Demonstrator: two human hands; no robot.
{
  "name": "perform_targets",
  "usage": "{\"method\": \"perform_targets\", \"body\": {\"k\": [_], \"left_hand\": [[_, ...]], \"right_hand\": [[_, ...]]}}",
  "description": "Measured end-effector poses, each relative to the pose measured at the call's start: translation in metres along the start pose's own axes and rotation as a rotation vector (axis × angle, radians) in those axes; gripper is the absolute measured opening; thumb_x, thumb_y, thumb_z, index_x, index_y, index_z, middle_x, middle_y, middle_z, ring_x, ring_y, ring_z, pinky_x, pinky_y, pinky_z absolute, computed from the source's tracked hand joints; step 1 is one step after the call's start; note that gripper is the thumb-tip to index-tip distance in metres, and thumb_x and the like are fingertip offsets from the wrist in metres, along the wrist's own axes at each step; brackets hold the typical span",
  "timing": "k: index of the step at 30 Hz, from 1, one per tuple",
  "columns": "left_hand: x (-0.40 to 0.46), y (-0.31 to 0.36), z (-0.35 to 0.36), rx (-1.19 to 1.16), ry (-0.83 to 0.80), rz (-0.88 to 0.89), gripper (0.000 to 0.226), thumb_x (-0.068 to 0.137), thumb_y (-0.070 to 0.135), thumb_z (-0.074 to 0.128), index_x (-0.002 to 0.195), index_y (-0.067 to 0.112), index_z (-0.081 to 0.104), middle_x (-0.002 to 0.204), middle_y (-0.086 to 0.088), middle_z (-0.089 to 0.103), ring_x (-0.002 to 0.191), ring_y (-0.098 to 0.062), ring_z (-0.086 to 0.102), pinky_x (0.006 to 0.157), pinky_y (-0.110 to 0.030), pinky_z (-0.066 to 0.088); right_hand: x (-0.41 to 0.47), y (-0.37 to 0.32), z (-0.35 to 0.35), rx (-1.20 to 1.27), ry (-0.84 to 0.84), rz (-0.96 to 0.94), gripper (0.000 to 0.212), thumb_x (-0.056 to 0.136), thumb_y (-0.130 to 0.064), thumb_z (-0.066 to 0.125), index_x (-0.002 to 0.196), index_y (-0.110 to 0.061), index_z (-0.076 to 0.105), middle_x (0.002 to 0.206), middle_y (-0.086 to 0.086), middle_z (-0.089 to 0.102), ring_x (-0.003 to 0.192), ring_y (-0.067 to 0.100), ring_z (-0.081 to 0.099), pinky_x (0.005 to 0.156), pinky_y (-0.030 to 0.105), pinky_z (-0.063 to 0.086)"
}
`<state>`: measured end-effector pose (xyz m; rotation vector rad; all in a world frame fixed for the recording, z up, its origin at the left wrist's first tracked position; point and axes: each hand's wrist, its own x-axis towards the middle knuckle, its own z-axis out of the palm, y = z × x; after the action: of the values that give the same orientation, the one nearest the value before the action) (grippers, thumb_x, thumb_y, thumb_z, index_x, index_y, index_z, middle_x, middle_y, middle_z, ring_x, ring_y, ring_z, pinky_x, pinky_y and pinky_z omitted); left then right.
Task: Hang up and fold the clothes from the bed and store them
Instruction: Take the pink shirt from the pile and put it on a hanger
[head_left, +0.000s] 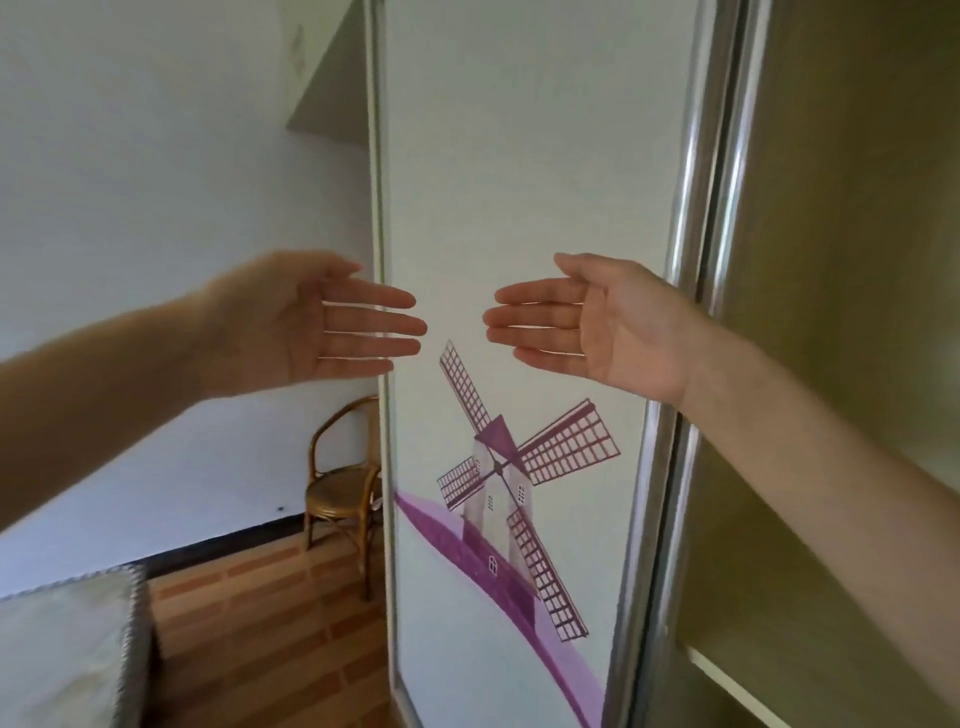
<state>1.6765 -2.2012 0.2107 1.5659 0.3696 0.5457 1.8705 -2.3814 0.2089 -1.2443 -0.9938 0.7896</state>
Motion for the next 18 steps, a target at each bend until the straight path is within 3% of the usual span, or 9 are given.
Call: {"method": "perform_targets", "body": {"k": [8,18], "left_hand": [[-0.022,-0.036,-0.052,0.026,0.256,-0.094,0.045,0.099,0.029,0.037,0.104,0.001,0.072,0.115,-0.02,0.07,0.106,-0.031,0.069,0.087,-0.047,0.054],[-0.069,-0.101,-0.089,-0.046,0.547,-0.257,0.044,0.097,0.028,0.04,0.105,-0.003,0.07,0.117,-0.023,0.068,0.107,-0.035,0.067,0.086,-0.044,0.056]], "right_hand": [[0.081,0.068,0.049,-0.005,-0.182,0.072,0.05,0.106,-0.037,0.031,0.119,-0.004,0.066,0.112,0.012,0.073,0.108,0.023,0.069,0.104,0.04,0.047],[0.122,0.156,0.069,0.096,-0.396,0.205,0.052,0.106,-0.04,0.028,0.116,-0.006,0.066,0.112,0.01,0.073,0.107,0.023,0.069,0.103,0.04,0.047]]}}
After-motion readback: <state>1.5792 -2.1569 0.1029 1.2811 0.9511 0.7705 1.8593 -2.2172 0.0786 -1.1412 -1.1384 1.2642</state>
